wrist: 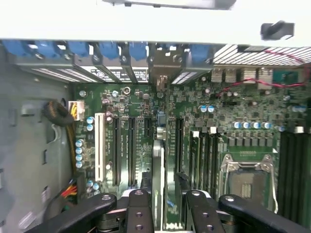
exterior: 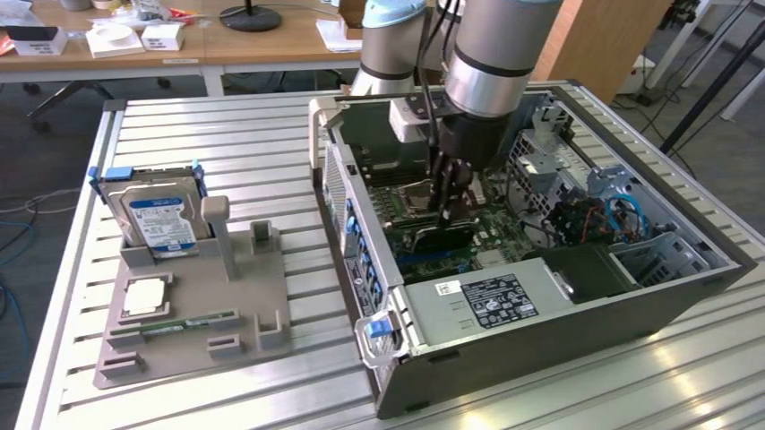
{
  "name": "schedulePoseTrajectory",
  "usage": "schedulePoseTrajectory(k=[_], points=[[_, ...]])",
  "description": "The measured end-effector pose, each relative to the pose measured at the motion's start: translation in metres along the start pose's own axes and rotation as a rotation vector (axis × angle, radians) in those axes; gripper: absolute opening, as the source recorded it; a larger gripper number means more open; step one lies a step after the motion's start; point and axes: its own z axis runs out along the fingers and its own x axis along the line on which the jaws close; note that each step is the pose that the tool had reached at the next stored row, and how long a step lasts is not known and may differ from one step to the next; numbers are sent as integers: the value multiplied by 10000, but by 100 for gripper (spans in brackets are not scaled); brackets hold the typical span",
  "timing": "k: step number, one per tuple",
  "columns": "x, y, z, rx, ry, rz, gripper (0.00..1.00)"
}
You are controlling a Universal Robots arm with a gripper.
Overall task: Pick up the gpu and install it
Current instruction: 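Insert the gpu into the slot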
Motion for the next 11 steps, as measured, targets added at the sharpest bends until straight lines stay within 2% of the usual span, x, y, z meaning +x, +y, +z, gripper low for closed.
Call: schedulePoseTrajectory(k=[11], points=[[-13,1,-481,0,1,0,33]])
